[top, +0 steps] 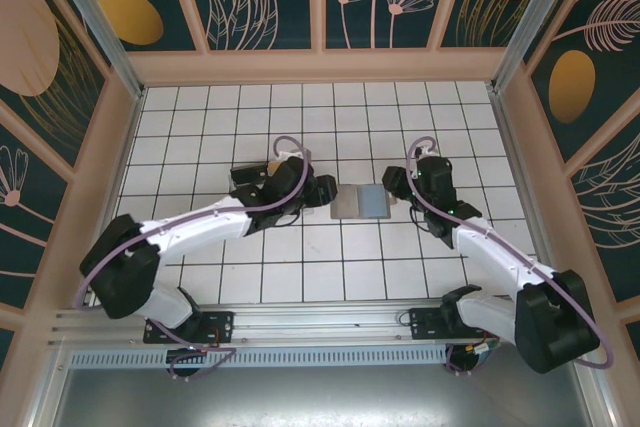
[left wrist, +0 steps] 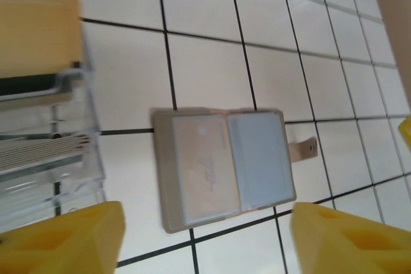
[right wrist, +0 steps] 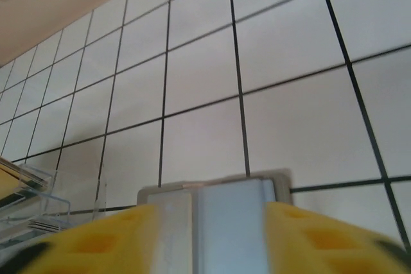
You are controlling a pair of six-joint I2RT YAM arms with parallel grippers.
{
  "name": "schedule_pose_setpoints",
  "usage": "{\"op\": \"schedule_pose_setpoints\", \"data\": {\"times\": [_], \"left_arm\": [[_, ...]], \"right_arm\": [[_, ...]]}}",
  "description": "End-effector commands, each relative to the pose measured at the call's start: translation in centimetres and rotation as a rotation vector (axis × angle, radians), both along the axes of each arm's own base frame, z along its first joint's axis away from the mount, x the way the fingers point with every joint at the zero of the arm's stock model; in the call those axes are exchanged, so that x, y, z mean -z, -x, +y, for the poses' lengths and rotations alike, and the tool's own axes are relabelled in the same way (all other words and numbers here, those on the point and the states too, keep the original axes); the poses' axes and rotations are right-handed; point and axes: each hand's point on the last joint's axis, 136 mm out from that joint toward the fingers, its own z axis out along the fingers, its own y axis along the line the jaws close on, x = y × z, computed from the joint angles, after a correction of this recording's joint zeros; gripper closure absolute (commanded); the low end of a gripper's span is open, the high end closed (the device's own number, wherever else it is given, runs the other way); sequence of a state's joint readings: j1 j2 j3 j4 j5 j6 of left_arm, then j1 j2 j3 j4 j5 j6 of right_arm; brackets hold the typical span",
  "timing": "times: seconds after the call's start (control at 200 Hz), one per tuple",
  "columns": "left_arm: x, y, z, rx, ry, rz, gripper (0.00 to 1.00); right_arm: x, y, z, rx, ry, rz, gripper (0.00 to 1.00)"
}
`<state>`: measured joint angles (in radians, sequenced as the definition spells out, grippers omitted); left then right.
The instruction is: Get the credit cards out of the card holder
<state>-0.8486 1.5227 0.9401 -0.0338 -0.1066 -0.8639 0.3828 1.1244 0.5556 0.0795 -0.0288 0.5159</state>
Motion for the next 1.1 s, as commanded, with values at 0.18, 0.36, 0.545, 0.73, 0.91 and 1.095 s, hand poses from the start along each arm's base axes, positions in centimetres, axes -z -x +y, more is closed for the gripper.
{"op": "schedule_pose_setpoints", "data": {"times": [0.18, 0.36, 0.545, 0.73, 0.91, 1.095], "left_arm": [[2.4, -1.0, -4.1, 0.041, 0.057, 0.107, 0.56], [5.3, -1.4, -5.3, 0.047, 0.008, 0.155, 0.65], [7.1, -2.0, -5.5, 0.042, -0.039, 0.177, 0.65], [8.5, -2.3, -5.7, 0.038, -0.075, 0.196, 0.63], [9.7, -2.4, -5.3, 0.027, -0.114, 0.211, 0.64], [10.6, -2.5, -5.0, 0.015, -0.147, 0.22, 0.64]], "right_arm": [[6.5, 1.8, 0.5, -0.019, -0.017, 0.199, 0.69], [8.8, 1.9, 0.4, -0.014, 0.016, 0.264, 0.67], [10.8, 2.0, 0.3, 0.007, 0.045, 0.313, 0.66], [11.7, 2.3, 0.5, 0.005, 0.043, 0.338, 0.66], [12.1, 2.4, 0.5, 0.004, 0.053, 0.349, 0.67], [12.0, 2.4, 0.7, -0.002, 0.05, 0.349, 0.66]]}}
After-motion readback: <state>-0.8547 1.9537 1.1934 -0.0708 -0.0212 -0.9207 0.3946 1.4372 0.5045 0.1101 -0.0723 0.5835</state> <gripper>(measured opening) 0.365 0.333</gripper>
